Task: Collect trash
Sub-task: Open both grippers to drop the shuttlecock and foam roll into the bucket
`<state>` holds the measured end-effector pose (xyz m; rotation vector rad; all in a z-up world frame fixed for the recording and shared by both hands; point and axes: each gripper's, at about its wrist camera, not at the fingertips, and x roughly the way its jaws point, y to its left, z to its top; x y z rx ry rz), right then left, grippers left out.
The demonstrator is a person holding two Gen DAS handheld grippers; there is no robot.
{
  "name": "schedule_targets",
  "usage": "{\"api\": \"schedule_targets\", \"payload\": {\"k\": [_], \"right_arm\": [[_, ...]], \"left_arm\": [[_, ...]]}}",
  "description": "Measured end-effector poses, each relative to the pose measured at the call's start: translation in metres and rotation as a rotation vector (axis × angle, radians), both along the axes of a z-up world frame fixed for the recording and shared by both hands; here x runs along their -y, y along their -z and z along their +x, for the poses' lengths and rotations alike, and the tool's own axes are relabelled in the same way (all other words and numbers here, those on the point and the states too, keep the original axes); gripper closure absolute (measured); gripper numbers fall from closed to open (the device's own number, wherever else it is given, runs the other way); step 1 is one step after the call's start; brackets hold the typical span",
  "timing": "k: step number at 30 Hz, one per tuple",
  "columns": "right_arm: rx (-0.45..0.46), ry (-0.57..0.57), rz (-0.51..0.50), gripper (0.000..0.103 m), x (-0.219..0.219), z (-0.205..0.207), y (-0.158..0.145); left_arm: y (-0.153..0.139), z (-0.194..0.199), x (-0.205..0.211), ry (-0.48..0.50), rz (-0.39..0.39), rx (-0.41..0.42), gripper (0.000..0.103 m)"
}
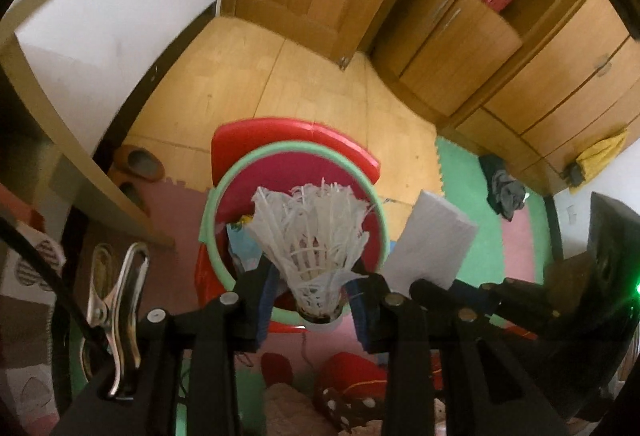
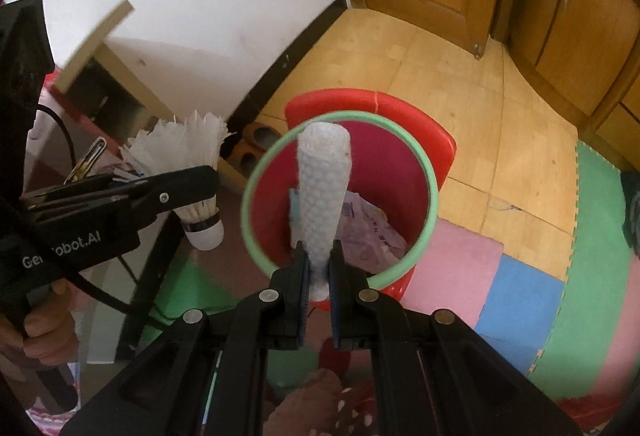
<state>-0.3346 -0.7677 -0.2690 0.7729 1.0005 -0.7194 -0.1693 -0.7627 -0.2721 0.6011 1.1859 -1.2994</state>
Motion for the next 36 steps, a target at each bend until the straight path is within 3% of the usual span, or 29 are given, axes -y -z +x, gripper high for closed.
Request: {"api": "schedule_targets", "payload": {"k": [6,16,22,27,30,36], "right_arm": [[-0.027,-0.006,0.029,0.093,0.015,0.004,0.039],[-0.057,-0.011,0.080,0.093,0.027,0.005,0.074],[-0.037,-0.009,0.104,0.090,0.036,0.004,0.076],[-0.029,-0.019,0.103,0.078,0.040,0.006,0.076],[-0.028,-0.013,0.102,0.073,0.042,0.005,0.075],[-0.028,-0.012,0.085,0.071,0.040,0.007,0.067]], "left_arm": [[0.047,0.003,0.017,-0.009,0.049,-0.028,0.070],[0.093,-0.006,0.039,0.021,0.116,-0.047,0.070],[0.097,-0.006,0.043,0.027,0.132,-0.044,0.066],[0.095,-0.007,0.043,0.024,0.146,-0.034,0.053],[0.094,-0.003,0.042,0.006,0.148,-0.028,0.051],[0.084,0.000,0.038,-0.004,0.147,-0.013,0.047]]}}
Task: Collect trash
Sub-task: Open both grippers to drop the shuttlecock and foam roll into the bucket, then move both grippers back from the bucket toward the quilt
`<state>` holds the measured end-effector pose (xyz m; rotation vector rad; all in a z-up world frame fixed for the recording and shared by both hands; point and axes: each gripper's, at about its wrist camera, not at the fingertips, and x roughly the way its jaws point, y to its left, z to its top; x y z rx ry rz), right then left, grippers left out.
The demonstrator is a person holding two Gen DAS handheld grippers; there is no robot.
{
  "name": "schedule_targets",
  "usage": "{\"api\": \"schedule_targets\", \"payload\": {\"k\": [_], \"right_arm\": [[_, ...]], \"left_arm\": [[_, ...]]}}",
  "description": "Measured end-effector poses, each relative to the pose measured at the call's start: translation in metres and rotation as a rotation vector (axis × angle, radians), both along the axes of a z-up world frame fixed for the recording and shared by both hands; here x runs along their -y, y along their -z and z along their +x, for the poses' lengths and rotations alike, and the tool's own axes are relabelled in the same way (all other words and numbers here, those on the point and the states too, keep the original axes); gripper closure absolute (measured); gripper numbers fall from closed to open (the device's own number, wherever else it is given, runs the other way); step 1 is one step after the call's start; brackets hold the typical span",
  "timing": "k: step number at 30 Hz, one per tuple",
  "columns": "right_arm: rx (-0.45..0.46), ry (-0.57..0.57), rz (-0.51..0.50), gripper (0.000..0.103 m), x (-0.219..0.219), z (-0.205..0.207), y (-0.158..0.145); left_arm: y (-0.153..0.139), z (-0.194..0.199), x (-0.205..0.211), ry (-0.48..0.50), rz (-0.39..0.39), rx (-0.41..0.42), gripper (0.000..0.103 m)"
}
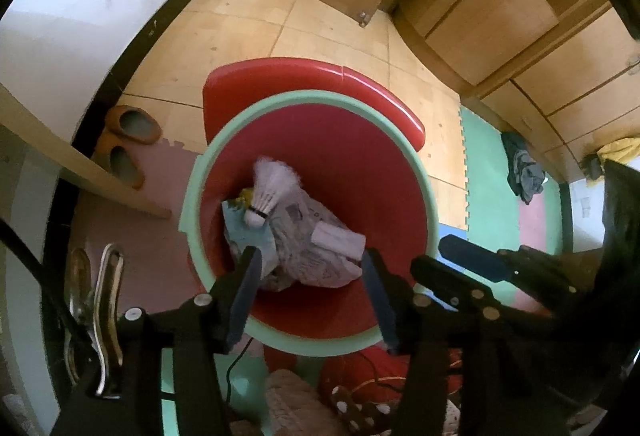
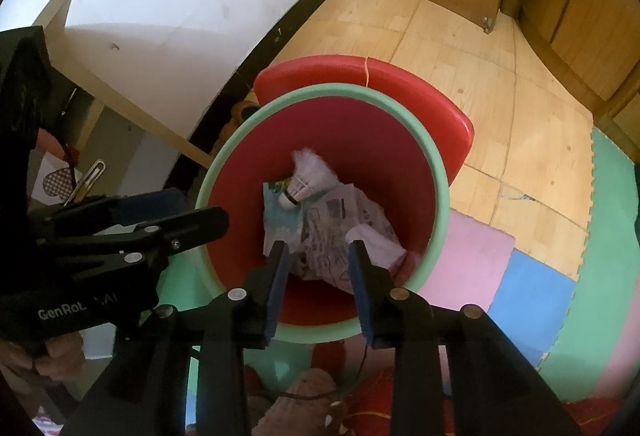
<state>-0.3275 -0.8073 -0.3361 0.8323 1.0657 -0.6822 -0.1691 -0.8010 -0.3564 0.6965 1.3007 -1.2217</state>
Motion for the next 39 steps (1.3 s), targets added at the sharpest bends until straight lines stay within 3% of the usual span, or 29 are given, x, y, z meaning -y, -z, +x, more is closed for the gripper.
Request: {"api": "schedule_targets", "payload": {"k": [19,39], "right_arm": [[0.004,0.017,-0.072,0.067,-0.016,-0.005,-0.052],[0.057,0.010,-0.171,0.067,-0.057,-0.004,-0.133]], "left_arm": [[-0.058,-0.001,-0.022,-0.034,-0.051,0.040,0.046],[-0.151,0.006,-0.073,-0.088,-0.149,0.070,0.046]]}}
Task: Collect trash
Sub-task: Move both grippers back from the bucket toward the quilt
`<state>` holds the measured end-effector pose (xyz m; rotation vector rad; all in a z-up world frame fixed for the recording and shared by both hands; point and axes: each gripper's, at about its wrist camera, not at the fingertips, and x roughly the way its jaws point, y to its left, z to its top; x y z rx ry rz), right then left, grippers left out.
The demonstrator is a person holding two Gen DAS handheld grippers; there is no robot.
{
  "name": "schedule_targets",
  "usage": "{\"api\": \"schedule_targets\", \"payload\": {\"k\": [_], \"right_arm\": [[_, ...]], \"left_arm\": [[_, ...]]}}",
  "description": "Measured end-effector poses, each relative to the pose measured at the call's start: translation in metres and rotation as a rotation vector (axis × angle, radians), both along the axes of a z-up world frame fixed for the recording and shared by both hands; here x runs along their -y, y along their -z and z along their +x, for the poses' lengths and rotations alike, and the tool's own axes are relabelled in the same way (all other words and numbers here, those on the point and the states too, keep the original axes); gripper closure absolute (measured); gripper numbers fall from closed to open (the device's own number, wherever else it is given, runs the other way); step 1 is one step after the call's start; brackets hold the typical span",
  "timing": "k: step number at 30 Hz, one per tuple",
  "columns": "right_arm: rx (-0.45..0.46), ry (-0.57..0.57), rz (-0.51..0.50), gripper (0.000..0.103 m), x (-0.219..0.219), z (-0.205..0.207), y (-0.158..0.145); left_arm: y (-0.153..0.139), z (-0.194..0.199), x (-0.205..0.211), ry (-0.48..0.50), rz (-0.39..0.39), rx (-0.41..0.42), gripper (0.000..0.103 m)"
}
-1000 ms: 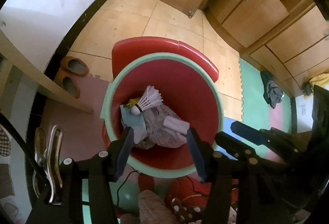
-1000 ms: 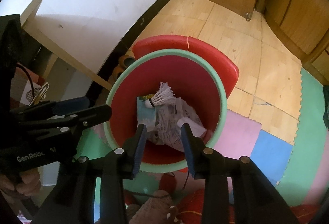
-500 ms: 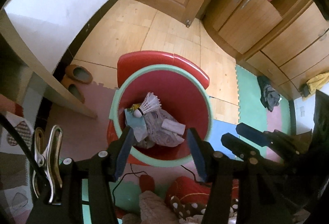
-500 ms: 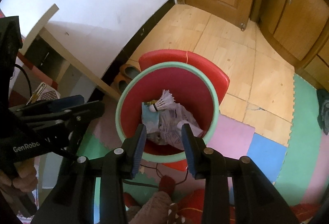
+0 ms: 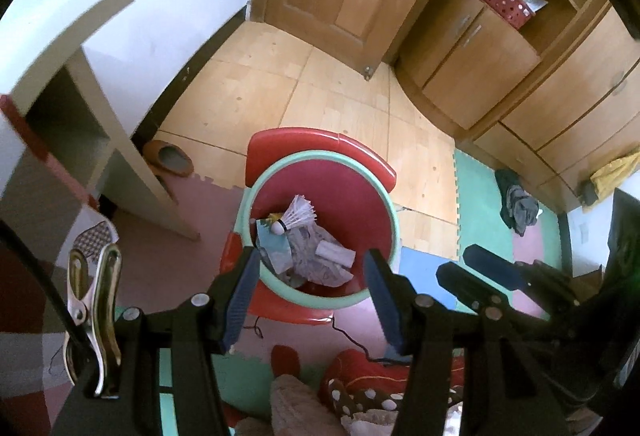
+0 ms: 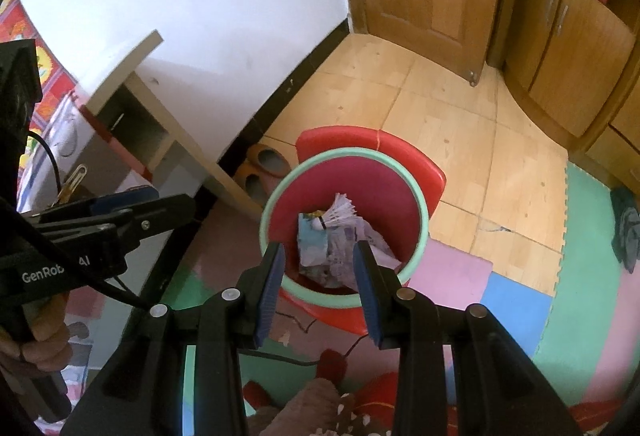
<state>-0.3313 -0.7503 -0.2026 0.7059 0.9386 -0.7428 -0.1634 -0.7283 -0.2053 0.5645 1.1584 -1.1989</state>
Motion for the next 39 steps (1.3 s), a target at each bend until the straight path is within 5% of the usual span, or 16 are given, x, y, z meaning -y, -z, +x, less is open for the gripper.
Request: {"api": "schedule_targets", "payload": {"k": [23,39], "right_arm": [[0.128,-0.146,-0.086,0.067,-0.078,0.049,-0.097],[0.178,-0.323,-0.115,0.067,-0.143,0.116,-0.138]], "left_arm": [[-0.105,0.033,-0.085,-0.098,-0.097,0.044,0.046],[-0.157,0.096,-0.183,-0.274,-0.126,0.138,0.045]]}}
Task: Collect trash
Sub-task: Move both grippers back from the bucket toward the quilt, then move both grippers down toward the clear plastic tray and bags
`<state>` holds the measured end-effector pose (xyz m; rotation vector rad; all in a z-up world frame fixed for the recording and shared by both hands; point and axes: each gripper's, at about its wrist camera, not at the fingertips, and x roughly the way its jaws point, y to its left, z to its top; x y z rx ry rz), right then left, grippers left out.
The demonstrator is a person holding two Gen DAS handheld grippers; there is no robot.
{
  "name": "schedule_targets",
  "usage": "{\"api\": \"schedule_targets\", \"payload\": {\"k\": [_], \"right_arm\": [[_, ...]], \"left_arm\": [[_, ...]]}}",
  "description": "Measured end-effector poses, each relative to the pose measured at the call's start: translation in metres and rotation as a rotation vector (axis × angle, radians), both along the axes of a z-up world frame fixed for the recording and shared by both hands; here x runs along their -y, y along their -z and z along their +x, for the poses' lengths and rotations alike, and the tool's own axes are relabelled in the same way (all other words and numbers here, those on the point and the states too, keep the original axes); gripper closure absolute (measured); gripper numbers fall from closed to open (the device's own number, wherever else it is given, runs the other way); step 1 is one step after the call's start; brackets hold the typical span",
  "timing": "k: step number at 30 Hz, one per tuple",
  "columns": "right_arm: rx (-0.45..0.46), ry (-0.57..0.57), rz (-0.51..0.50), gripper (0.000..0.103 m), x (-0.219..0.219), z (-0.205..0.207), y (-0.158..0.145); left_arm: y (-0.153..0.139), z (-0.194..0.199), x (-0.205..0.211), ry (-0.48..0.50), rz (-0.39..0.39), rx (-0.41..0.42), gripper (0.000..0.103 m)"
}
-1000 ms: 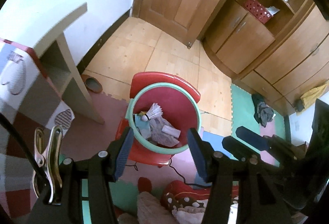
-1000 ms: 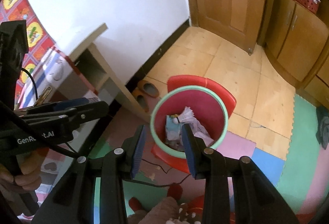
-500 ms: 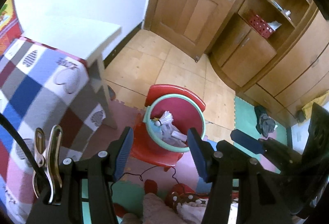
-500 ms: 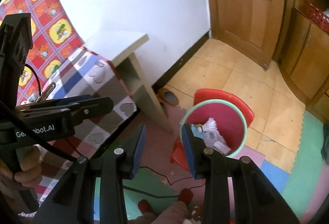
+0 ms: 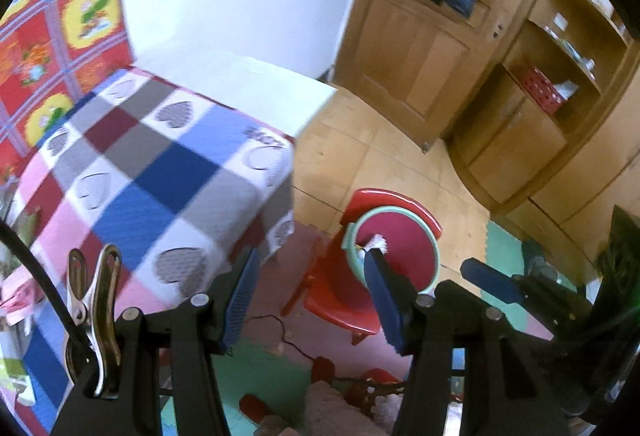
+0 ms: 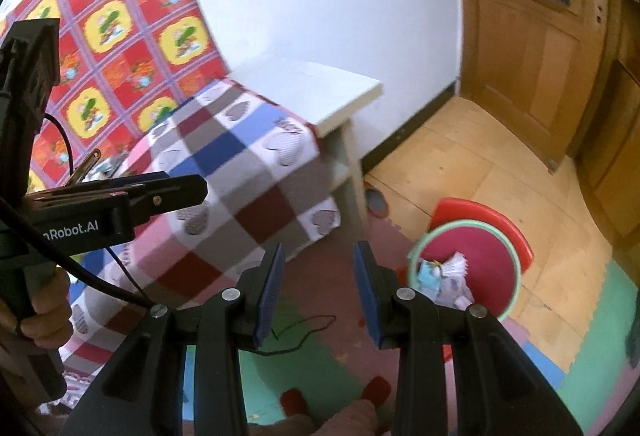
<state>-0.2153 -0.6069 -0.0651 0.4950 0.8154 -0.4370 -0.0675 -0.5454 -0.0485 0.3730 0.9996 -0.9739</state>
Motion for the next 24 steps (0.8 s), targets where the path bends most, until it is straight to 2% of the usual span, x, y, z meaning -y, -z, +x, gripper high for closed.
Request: {"api": "schedule_targets", "payload": {"k": [9,24], "right_arm": [[0.036,-0.130,-0.016,0.067,-0.049,0.044,-0.019],[0.068,-0.332,-0.005,0.067,-0.131,0.120,-0.036]], "left_arm": [[-0.023,0.034,-0.067,-0.120,-0.017,0.024,0.045],[-0.045,0.081,-0.187,-0.337,-0.009,0.036,0.045]]}}
